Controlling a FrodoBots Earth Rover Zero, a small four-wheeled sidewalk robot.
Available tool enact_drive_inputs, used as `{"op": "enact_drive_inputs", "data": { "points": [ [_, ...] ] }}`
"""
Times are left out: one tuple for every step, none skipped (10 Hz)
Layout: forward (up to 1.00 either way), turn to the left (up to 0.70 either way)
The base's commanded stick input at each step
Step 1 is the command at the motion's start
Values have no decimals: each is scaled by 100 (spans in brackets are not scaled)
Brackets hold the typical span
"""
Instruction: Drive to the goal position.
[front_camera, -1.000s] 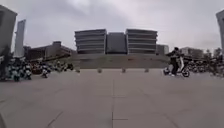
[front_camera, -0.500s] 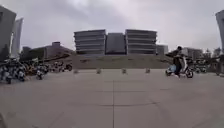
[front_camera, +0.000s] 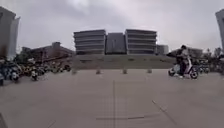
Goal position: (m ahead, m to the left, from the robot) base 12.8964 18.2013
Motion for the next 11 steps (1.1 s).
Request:
{"op": "enact_drive_inputs", "data": {
  "points": [
    [70, 2],
    [70, 2],
    [70, 2],
    [70, 2],
    [70, 2],
    [70, 2],
    [70, 2],
    [70, 2],
    [70, 2],
    [70, 2],
    [70, 4]
  ]
}}
